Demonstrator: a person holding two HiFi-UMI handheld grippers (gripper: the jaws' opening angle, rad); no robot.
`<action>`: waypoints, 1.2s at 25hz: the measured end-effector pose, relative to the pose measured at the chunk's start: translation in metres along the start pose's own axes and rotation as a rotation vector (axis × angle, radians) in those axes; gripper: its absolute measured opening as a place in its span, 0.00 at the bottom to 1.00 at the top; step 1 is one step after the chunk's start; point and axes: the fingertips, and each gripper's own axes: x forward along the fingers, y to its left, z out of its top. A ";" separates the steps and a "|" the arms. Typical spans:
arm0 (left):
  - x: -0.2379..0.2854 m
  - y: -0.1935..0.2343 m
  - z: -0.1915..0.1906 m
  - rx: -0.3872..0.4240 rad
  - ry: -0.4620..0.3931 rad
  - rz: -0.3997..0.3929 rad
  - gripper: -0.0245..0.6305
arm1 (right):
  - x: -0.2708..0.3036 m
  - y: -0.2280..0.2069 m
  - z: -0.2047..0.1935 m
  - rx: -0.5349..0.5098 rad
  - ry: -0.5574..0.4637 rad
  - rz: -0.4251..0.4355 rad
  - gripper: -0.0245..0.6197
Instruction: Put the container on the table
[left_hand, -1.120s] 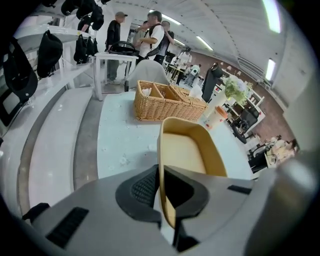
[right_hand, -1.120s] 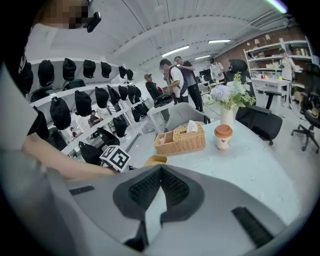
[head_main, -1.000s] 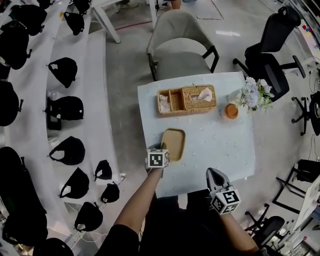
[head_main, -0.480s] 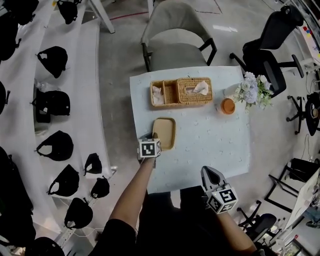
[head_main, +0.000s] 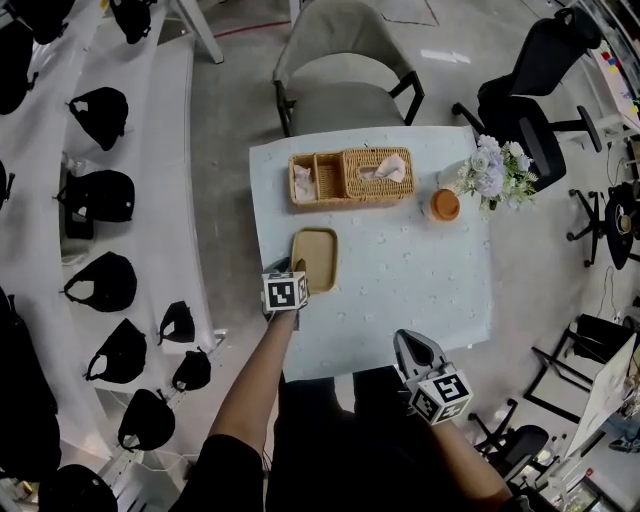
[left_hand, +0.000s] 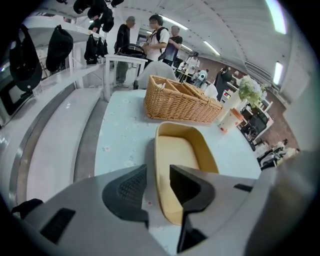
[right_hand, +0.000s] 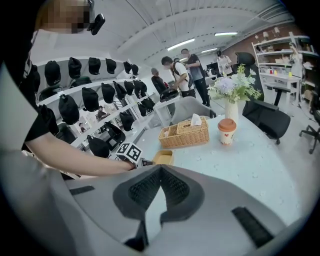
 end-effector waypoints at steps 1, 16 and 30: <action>-0.003 0.001 0.001 0.004 -0.008 0.008 0.23 | -0.001 0.001 0.002 -0.006 -0.003 0.004 0.04; -0.097 -0.023 0.006 0.011 -0.147 0.063 0.28 | -0.037 0.014 0.031 -0.159 -0.061 0.085 0.04; -0.286 -0.115 -0.043 -0.051 -0.502 0.094 0.28 | -0.073 -0.007 0.064 -0.309 -0.099 0.153 0.04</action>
